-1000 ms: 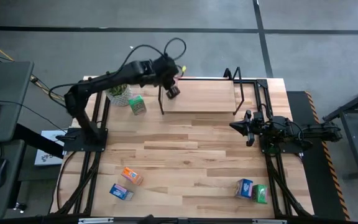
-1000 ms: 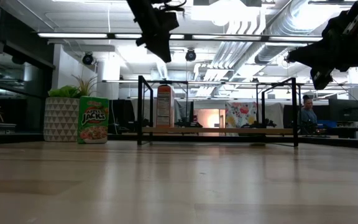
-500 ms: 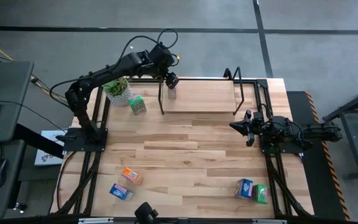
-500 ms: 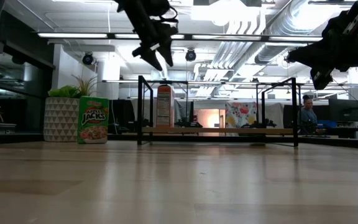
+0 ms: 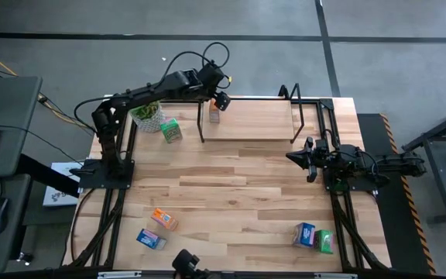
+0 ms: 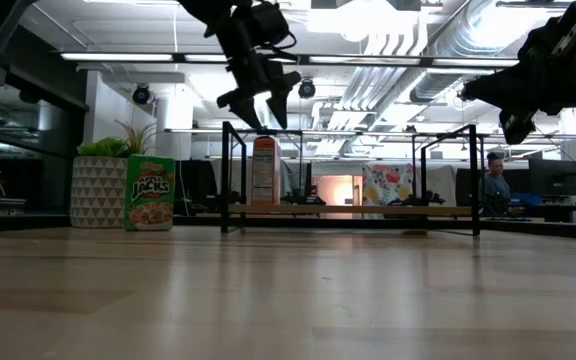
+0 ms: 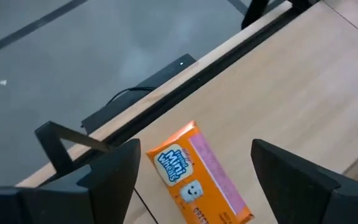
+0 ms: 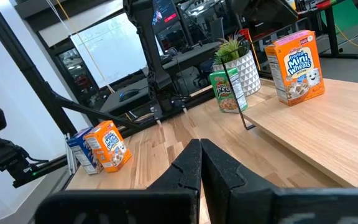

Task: Stack cereal on shelf
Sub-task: Put the top orange cereal box on the shelf

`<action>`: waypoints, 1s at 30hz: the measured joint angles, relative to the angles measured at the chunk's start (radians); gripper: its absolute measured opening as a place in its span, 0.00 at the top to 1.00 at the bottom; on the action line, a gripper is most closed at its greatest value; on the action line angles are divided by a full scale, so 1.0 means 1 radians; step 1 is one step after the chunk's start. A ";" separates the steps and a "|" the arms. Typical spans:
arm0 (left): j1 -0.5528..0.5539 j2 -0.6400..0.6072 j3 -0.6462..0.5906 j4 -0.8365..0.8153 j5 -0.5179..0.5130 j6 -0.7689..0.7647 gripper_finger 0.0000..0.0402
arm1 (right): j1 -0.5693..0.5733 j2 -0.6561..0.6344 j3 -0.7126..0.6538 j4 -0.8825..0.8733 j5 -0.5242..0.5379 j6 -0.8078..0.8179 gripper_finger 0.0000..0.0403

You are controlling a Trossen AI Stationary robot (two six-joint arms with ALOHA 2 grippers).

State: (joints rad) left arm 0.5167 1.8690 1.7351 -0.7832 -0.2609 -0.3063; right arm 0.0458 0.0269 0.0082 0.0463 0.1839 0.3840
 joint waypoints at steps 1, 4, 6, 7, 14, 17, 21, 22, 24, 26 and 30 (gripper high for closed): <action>0.000 0.000 0.000 -0.004 -0.001 -0.006 0.26 | 0.000 0.000 0.000 0.000 0.000 0.000 1.00; 0.000 0.000 0.000 -0.009 -0.011 -0.026 0.26 | 0.000 0.000 0.000 0.000 0.000 0.000 1.00; 0.000 0.002 0.000 -0.006 -0.014 -0.037 0.26 | 0.000 0.000 0.000 0.000 0.000 0.000 1.00; 0.000 0.006 0.000 -0.001 -0.018 -0.043 0.26 | 0.000 0.000 0.000 0.000 0.000 0.000 1.00; 0.007 0.071 0.000 -0.006 -0.025 -0.076 0.26 | 0.000 0.000 0.000 0.000 0.000 0.000 1.00; 0.006 0.094 0.000 0.002 -0.044 -0.068 0.26 | 0.000 0.000 0.000 0.000 0.000 0.000 1.00; 0.005 0.106 0.001 0.006 -0.046 -0.067 0.26 | 0.000 0.000 0.000 0.000 0.000 0.000 1.00; 0.005 0.108 0.001 0.006 -0.046 -0.067 0.26 | 0.000 0.000 0.000 0.000 0.000 0.000 1.00; 0.006 0.113 0.002 0.005 -0.044 -0.058 0.26 | 0.000 0.000 0.000 0.000 0.000 0.000 1.00; 0.006 0.114 0.002 -0.004 -0.043 -0.056 0.27 | 0.000 0.000 0.000 0.000 0.000 0.000 1.00; 0.006 0.114 0.001 -0.007 -0.042 -0.048 0.32 | 0.000 0.000 0.000 0.000 0.000 0.000 1.00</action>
State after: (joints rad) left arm 0.5232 1.9831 1.7363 -0.7903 -0.3030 -0.3540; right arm 0.0460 0.0269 0.0082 0.0463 0.1837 0.3840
